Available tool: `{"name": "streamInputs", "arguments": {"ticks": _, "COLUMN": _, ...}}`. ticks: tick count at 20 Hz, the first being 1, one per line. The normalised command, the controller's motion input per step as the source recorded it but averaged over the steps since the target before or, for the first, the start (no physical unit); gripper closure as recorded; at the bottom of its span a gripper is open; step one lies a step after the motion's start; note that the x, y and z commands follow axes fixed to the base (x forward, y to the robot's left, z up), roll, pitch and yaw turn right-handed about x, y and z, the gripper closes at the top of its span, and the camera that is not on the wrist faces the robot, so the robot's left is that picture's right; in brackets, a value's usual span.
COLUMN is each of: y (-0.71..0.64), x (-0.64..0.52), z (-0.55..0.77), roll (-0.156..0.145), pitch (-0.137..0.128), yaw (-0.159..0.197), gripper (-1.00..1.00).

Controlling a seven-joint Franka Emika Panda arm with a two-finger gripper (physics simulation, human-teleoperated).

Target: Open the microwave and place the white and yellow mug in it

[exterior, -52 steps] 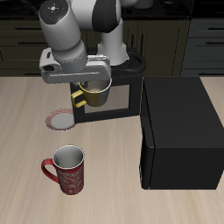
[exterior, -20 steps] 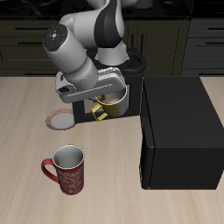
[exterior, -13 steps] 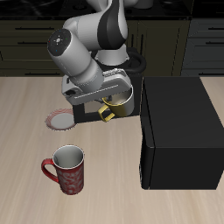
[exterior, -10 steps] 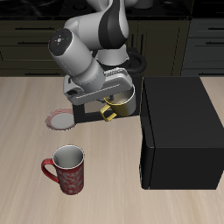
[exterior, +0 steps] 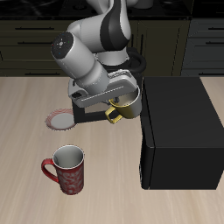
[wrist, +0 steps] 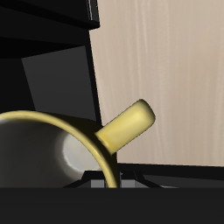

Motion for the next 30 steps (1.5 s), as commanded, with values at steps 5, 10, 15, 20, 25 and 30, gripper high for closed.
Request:
{"name": "streamInputs", "arguments": {"ticks": 5, "y": 0.15, "x": 0.06, "z": -0.02, "roll": 0.053, "pitch": -0.013, "yaw": -0.033, "gripper": 1.00}}
{"name": "streamInputs", "arguments": {"ticks": 10, "y": 0.08, "x": 0.10, "z": -0.10, "roll": 0.041, "pitch": -0.005, "yaw": -0.024, "gripper": 1.00}}
{"name": "streamInputs", "arguments": {"ticks": 15, "y": 0.04, "x": 0.16, "z": -0.08, "roll": 0.030, "pitch": -0.020, "yaw": -0.049, "gripper": 1.00}}
{"name": "streamInputs", "arguments": {"ticks": 20, "y": 0.08, "x": 0.14, "z": -0.13, "roll": 0.038, "pitch": -0.009, "yaw": -0.045, "gripper": 1.00}}
{"name": "streamInputs", "arguments": {"ticks": 25, "y": 0.11, "x": 0.10, "z": -0.23, "roll": 0.021, "pitch": 0.014, "yaw": -0.038, "gripper": 1.00}}
{"name": "streamInputs", "arguments": {"ticks": 30, "y": 0.10, "x": 0.11, "z": -0.30, "roll": 0.028, "pitch": 0.034, "yaw": -0.044, "gripper": 1.00}}
